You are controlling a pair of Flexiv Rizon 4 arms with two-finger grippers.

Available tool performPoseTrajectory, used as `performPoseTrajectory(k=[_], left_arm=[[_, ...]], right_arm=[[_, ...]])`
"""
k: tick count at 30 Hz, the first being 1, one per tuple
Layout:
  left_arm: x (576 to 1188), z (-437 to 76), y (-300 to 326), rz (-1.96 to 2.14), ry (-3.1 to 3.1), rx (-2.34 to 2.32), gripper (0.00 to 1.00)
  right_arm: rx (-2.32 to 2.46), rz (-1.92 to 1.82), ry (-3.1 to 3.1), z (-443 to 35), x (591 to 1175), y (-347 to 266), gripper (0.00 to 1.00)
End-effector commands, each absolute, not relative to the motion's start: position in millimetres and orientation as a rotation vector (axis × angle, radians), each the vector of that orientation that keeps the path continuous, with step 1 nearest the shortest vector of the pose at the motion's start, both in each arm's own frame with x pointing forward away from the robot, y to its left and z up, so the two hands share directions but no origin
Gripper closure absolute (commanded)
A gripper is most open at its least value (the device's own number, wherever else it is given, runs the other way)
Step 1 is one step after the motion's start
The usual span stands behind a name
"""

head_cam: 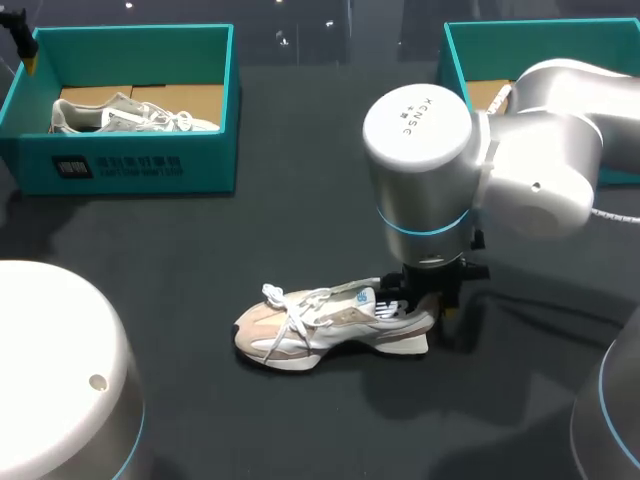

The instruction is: Take the shoe out of the shoebox, open the shoe tongue, remove and reinsert the insole, then place the shoe into the shoebox

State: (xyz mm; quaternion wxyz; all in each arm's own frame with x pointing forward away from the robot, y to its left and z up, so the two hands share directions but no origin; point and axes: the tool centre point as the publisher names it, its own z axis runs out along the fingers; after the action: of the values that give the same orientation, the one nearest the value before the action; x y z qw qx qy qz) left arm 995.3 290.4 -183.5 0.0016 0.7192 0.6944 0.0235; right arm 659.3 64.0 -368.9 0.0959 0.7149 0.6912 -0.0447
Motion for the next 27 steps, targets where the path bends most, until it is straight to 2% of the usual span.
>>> performPoseTrajectory(k=[1,23,24,27], left_arm=[[995.9,-183.3,290.9,0.075,2.179,2.259,0.00],[995.9,-183.3,290.9,0.075,2.179,2.259,0.00],[995.9,-183.3,290.9,0.075,2.179,2.259,0.00],[995.9,-183.3,290.9,0.075,2.179,2.259,0.00]], right_arm=[[2.116,-0.118,2.062,-378.0,660.0,64.2,1.00],[2.141,-0.079,2.098,-396.5,665.0,68.4,1.00],[2.144,-0.077,2.098,-396.6,665.0,68.7,0.88],[2.149,-0.074,2.096,-393.2,664.4,71.1,0.43]])
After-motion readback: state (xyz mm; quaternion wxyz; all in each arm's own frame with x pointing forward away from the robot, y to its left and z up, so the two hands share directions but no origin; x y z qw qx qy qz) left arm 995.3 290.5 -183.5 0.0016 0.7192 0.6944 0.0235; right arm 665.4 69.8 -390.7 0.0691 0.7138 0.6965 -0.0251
